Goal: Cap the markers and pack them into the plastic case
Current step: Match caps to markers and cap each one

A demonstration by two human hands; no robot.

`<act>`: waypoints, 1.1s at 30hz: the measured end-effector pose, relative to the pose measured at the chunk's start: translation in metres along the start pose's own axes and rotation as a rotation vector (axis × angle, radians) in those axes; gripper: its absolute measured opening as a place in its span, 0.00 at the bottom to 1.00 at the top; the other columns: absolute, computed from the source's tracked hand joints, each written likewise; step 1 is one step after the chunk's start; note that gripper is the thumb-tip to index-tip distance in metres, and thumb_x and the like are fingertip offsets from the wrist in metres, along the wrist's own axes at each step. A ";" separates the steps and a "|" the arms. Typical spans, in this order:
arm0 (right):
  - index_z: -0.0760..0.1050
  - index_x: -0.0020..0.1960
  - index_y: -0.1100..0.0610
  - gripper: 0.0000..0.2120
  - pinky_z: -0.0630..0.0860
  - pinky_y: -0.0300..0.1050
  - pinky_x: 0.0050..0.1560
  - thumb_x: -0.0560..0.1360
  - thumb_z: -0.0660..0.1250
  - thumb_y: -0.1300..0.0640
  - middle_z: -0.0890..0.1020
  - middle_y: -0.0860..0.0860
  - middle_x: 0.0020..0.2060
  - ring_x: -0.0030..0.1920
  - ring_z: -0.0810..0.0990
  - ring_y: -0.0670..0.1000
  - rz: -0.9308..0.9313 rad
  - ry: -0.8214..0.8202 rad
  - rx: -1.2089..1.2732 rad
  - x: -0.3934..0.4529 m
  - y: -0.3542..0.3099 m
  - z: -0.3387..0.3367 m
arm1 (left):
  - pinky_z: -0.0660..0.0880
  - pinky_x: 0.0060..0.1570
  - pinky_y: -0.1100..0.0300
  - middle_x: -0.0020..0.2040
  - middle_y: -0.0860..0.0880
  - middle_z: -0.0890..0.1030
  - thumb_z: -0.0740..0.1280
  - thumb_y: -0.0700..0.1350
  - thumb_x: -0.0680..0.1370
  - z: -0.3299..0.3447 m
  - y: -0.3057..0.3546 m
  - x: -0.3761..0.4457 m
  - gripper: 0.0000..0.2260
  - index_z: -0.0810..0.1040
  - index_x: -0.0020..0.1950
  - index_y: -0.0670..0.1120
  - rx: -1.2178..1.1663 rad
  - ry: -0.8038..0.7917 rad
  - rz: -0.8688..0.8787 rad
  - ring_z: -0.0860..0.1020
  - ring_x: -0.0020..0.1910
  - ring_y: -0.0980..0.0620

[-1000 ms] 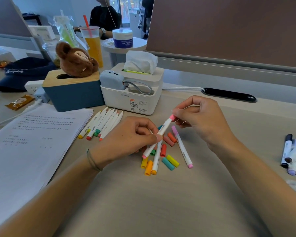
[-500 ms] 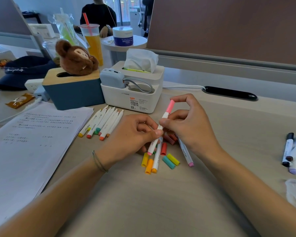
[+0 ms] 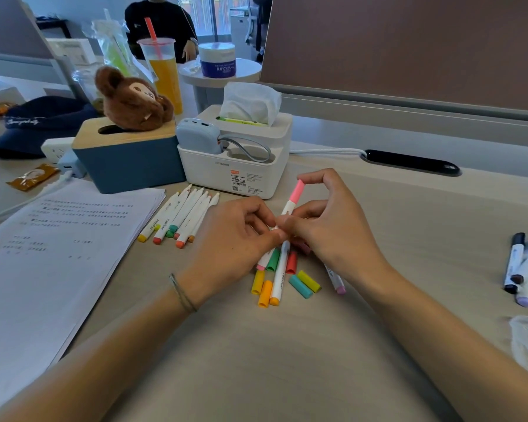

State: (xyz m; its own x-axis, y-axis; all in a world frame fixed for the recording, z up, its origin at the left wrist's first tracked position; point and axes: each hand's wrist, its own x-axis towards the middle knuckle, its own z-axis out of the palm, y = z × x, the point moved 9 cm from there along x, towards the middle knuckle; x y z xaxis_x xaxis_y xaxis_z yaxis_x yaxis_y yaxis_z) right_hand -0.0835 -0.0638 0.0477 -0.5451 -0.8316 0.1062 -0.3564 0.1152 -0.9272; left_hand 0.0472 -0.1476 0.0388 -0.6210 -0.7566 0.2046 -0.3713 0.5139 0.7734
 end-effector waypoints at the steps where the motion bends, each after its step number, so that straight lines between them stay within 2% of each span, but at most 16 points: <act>1: 0.69 0.62 0.45 0.27 0.84 0.45 0.35 0.71 0.79 0.60 0.86 0.51 0.36 0.33 0.85 0.49 -0.002 0.005 -0.004 -0.001 0.001 0.002 | 0.83 0.38 0.54 0.36 0.51 0.83 0.77 0.49 0.72 0.002 0.000 0.000 0.07 0.81 0.43 0.52 -0.013 -0.008 -0.006 0.81 0.34 0.54; 6: 0.69 0.58 0.47 0.27 0.84 0.54 0.35 0.70 0.77 0.66 0.84 0.53 0.33 0.31 0.84 0.52 -0.052 0.073 -0.002 -0.002 0.000 -0.002 | 0.83 0.37 0.53 0.36 0.49 0.84 0.78 0.46 0.72 0.007 0.002 -0.001 0.07 0.81 0.44 0.49 -0.056 -0.036 -0.028 0.82 0.34 0.52; 12: 0.71 0.58 0.48 0.26 0.83 0.48 0.32 0.69 0.77 0.68 0.83 0.53 0.31 0.28 0.82 0.50 -0.077 0.052 -0.054 0.001 -0.007 -0.006 | 0.83 0.37 0.52 0.35 0.49 0.84 0.78 0.47 0.72 0.011 0.006 -0.004 0.08 0.80 0.44 0.48 -0.110 -0.056 -0.006 0.82 0.33 0.50; 15: 0.73 0.59 0.48 0.23 0.83 0.49 0.32 0.70 0.77 0.66 0.85 0.54 0.31 0.28 0.82 0.54 -0.009 -0.026 -0.060 0.008 -0.004 -0.007 | 0.83 0.37 0.55 0.35 0.48 0.84 0.75 0.49 0.75 0.009 0.006 -0.002 0.06 0.82 0.46 0.49 -0.127 -0.125 -0.035 0.83 0.32 0.50; 17: 0.75 0.59 0.48 0.20 0.82 0.45 0.32 0.72 0.76 0.64 0.86 0.53 0.32 0.29 0.84 0.53 0.037 -0.071 -0.110 0.011 0.001 -0.008 | 0.82 0.37 0.60 0.36 0.50 0.85 0.71 0.50 0.78 0.005 0.000 0.002 0.04 0.82 0.47 0.51 -0.076 -0.160 -0.072 0.83 0.32 0.52; 19: 0.77 0.57 0.46 0.17 0.82 0.42 0.35 0.73 0.75 0.61 0.86 0.50 0.32 0.30 0.85 0.48 0.051 -0.101 -0.236 0.014 0.007 -0.009 | 0.80 0.39 0.63 0.36 0.53 0.84 0.68 0.50 0.80 -0.007 -0.010 0.009 0.05 0.82 0.47 0.53 0.037 -0.120 -0.093 0.82 0.33 0.56; 22: 0.78 0.55 0.44 0.16 0.81 0.44 0.41 0.72 0.78 0.56 0.85 0.48 0.33 0.33 0.85 0.45 0.063 -0.127 -0.404 0.017 0.013 -0.009 | 0.78 0.43 0.62 0.38 0.54 0.82 0.66 0.52 0.80 -0.029 -0.029 0.019 0.05 0.82 0.48 0.54 0.233 -0.026 -0.128 0.80 0.39 0.56; 26: 0.79 0.55 0.44 0.15 0.72 0.38 0.35 0.71 0.79 0.51 0.83 0.45 0.37 0.36 0.82 0.43 0.082 -0.145 -0.544 0.016 0.017 -0.008 | 0.73 0.39 0.61 0.37 0.56 0.77 0.68 0.51 0.80 -0.058 -0.049 0.028 0.05 0.82 0.48 0.53 0.409 0.109 -0.154 0.76 0.39 0.55; 30: 0.79 0.63 0.47 0.17 0.70 0.37 0.36 0.75 0.75 0.50 0.81 0.45 0.40 0.39 0.79 0.44 0.073 -0.158 -0.616 0.016 0.015 -0.007 | 0.81 0.45 0.54 0.37 0.54 0.78 0.67 0.51 0.80 -0.072 -0.062 0.032 0.07 0.82 0.53 0.51 0.499 0.125 -0.198 0.79 0.38 0.52; 33: 0.81 0.61 0.48 0.11 0.68 0.36 0.36 0.78 0.71 0.53 0.80 0.45 0.40 0.41 0.78 0.44 0.047 -0.149 -0.587 0.016 0.009 -0.008 | 0.81 0.44 0.56 0.41 0.51 0.81 0.67 0.50 0.81 -0.072 -0.064 0.033 0.06 0.82 0.53 0.52 0.513 0.115 -0.211 0.79 0.39 0.51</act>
State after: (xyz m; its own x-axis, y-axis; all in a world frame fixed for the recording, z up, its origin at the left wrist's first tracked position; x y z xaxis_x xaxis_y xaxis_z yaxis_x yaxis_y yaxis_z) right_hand -0.1017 -0.0714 0.0441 -0.4734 -0.8806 -0.0211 -0.7165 0.3990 -0.5722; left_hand 0.1000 -0.2347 0.0393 -0.4281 -0.8888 0.1634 -0.7851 0.4553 0.4199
